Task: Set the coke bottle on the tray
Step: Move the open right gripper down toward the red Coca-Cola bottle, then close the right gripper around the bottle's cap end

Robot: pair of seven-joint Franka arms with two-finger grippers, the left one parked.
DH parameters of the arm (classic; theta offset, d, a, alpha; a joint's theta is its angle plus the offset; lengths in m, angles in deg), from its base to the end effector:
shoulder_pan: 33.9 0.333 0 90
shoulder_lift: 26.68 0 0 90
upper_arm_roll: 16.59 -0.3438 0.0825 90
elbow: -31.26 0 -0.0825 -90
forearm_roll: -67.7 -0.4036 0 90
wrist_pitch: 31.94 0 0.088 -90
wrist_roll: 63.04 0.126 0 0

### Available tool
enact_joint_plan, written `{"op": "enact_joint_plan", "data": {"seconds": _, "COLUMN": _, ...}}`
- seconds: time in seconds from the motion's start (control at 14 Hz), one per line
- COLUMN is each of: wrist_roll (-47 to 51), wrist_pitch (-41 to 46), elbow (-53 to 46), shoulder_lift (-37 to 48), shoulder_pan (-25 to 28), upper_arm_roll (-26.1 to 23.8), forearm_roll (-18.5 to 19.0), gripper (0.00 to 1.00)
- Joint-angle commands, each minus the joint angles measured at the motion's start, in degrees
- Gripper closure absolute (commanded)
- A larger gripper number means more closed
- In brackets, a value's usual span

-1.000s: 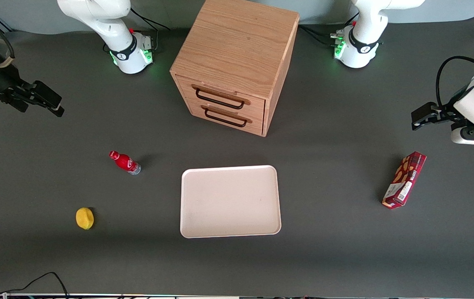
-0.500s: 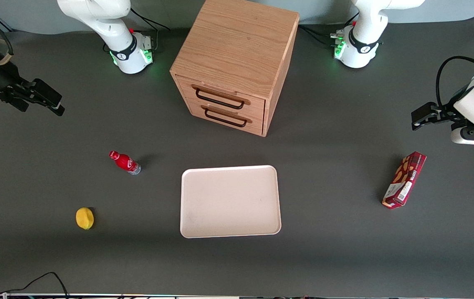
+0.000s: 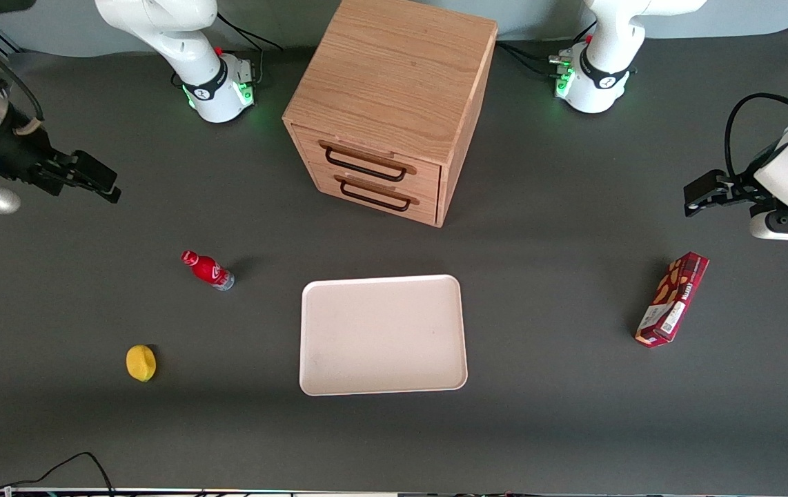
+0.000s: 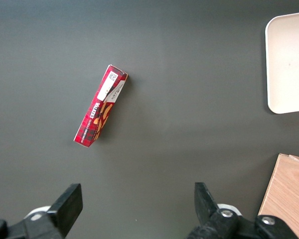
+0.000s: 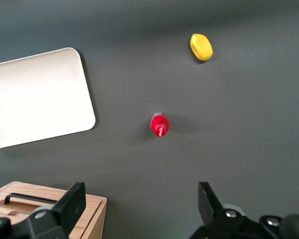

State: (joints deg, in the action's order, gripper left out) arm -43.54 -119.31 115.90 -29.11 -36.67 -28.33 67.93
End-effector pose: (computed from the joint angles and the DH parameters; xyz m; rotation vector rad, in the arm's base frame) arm 0.5776 0.0878 0.6510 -3.1223 0.2884 -0.0075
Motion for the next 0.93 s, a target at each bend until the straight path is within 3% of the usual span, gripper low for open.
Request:
{"op": "enact_joint_plan", "data": {"seconds": 0.0, "wrist_roll": 0.11, "wrist_pitch": -6.73, "elbow": 6.12, "shoulder_lift": -0.38, "shoulder_pan": -0.13, "upper_arm_roll": 0.05, "forearm_roll": -0.94, "gripper": 0.00}}
{"op": "enact_joint_plan", "data": {"seconds": 0.86, "wrist_roll": -3.58, "wrist_pitch": -40.41, "elbow": 37.42, "shoulder_lift": -1.34, "shoulder_pan": -1.36, "upper_arm_roll": 0.05, "forearm_roll": -0.85, "gripper": 0.00}}
